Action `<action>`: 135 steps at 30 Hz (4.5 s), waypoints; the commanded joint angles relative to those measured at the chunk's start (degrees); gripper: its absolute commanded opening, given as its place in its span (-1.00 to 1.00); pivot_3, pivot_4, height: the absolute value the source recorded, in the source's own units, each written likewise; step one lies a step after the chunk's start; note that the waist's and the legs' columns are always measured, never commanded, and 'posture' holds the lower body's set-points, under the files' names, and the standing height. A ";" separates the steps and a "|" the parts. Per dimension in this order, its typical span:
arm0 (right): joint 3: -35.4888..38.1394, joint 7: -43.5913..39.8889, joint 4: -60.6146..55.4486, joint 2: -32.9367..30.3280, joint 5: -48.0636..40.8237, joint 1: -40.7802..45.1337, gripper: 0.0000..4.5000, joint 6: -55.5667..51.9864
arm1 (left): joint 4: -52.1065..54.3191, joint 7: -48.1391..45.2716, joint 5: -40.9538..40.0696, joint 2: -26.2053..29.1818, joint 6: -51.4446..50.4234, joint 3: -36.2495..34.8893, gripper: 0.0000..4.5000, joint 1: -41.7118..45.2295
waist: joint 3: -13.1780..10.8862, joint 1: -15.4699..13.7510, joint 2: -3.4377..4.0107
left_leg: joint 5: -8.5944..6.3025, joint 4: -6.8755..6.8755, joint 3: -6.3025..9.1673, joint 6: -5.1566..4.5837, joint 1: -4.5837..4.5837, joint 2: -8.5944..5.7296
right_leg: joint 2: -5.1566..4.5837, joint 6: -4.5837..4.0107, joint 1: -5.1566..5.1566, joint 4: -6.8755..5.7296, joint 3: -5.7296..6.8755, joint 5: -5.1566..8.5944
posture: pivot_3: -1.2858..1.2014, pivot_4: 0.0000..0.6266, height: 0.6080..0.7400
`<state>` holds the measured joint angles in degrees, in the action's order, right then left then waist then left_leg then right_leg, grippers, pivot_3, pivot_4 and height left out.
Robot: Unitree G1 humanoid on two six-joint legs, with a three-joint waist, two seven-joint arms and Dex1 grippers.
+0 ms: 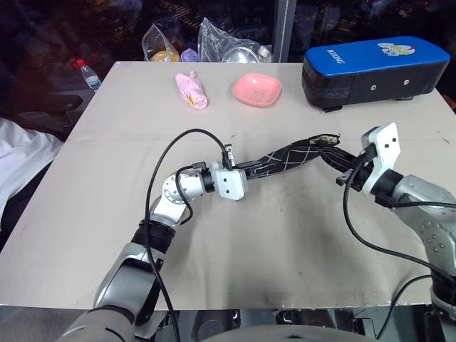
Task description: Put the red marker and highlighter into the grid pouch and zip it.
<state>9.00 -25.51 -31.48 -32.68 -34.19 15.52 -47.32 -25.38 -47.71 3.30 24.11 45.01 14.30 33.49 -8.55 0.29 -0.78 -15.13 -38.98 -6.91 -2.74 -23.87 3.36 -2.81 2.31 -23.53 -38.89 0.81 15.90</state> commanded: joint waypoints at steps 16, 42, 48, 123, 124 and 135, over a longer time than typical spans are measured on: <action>6.83 14.21 -2.04 11.20 -8.57 1.84 -0.99 -3.15 | 1.33 0.50 0.18 0.22 -0.18 0.80 -1.00 0.05 | 0.01 -0.03 -0.01 | 0.00 -0.03 -0.01 0.00 -0.01 0.01 | -0.02 0.00 0.00 -0.02 0.00 0.00 | 0.03 -0.52 0.96; 8.79 29.51 0.15 21.86 -15.95 2.88 -0.99 0.05 | 1.33 1.16 -0.04 1.02 -0.23 1.17 -1.00 -0.31 | 0.02 0.29 0.00 | 0.00 -0.03 0.01 0.00 -0.02 0.04 | -0.02 0.00 0.00 -0.04 0.01 0.00 | 0.03 -0.52 0.96; 4.72 16.48 -1.61 9.59 -11.93 -1.16 -0.99 1.97 | 0.90 1.14 0.05 0.93 -0.13 1.32 -1.00 -0.01 | 0.01 0.29 0.00 | -0.01 -0.02 0.00 -0.01 -0.02 0.04 | -0.02 0.00 0.00 -0.01 0.00 0.00 | 0.03 -0.52 0.96; -1.09 20.26 5.12 8.40 23.82 0.27 -0.99 12.47 | -1.30 3.23 2.06 1.79 1.15 0.93 -1.00 0.73 | 0.02 0.04 -0.02 | 0.00 -0.11 -0.01 0.00 -0.01 -0.02 | -0.01 0.01 0.02 -0.05 0.01 0.00 | 0.03 -0.52 0.96; -1.22 20.24 5.03 8.38 23.81 0.17 -0.99 12.49 | -1.77 4.01 2.74 1.93 1.39 0.71 -1.00 1.09 | 0.02 0.03 -0.02 | 0.00 -0.11 0.00 0.00 -0.01 -0.02 | -0.01 0.01 0.02 -0.05 0.01 0.00 | 0.03 -0.52 0.96; 0.14 20.65 5.29 9.37 22.68 0.32 -0.99 13.13 | -7.06 15.98 9.32 4.77 8.66 -2.39 -1.00 7.64 | 0.02 -0.03 -0.03 | 0.00 -0.12 0.00 0.00 -0.02 -0.03 | -0.01 0.01 0.03 -0.05 0.01 -0.01 | 0.03 -0.52 0.96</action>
<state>2.62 -7.33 -26.22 -22.95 -12.90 15.17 -34.91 -31.19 -34.39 12.31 26.28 52.27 16.09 40.59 -8.53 0.27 -0.80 -15.13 -39.10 -6.91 -2.74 -23.89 3.33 -2.82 2.32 -23.50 -38.94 0.82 15.89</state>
